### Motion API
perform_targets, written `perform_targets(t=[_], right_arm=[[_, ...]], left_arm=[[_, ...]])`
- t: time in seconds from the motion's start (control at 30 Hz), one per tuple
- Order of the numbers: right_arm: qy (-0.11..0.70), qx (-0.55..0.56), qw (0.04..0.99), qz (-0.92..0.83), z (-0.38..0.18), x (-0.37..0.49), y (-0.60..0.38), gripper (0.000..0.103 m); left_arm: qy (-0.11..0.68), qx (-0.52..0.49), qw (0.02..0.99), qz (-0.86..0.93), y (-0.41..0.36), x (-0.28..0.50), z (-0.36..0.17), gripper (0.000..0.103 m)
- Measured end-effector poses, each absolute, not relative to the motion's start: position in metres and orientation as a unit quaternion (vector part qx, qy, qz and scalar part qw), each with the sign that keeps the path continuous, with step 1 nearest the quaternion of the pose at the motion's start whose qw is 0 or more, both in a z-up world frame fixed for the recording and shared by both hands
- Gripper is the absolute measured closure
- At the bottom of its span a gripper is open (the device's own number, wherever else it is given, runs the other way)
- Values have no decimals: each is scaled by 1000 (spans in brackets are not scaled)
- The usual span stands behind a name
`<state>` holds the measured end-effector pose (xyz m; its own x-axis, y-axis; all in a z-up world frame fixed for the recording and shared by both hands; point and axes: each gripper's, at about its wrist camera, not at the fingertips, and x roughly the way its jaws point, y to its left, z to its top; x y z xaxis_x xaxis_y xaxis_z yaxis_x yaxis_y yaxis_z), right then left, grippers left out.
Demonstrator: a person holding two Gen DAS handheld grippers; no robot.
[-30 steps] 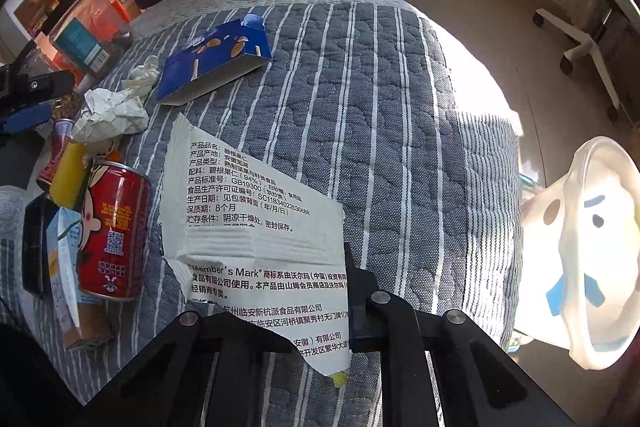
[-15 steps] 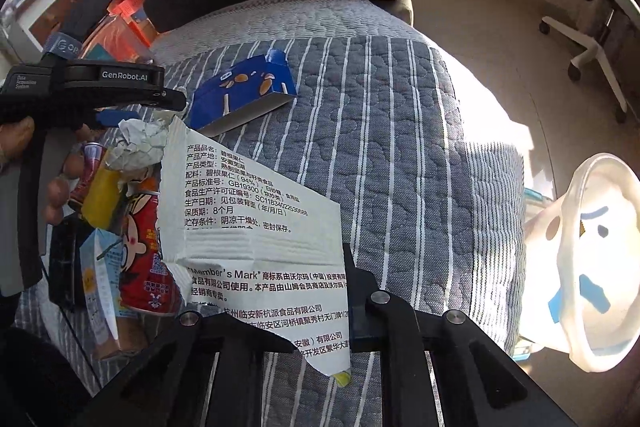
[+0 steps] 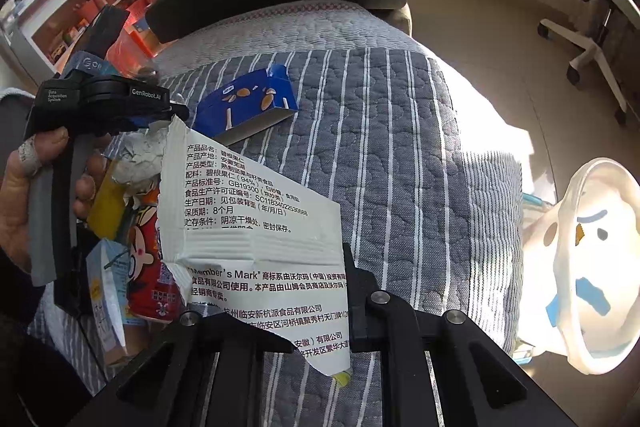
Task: Collect trash
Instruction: 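Grasp the small crumpled white tissue with the left gripper while the right holds the wrapper, then carry the white wrapper over the bucket and open the right gripper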
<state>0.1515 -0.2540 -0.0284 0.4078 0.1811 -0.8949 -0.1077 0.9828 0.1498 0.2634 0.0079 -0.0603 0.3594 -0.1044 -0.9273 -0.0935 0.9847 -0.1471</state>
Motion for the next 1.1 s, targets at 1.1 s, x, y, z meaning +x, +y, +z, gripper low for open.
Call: perform_targets(t=[1.1], right_arm=[[335,101,933,-90,63,89,-379,86]], left_arm=[[448,-189,866,-118,-22,119,25,73]])
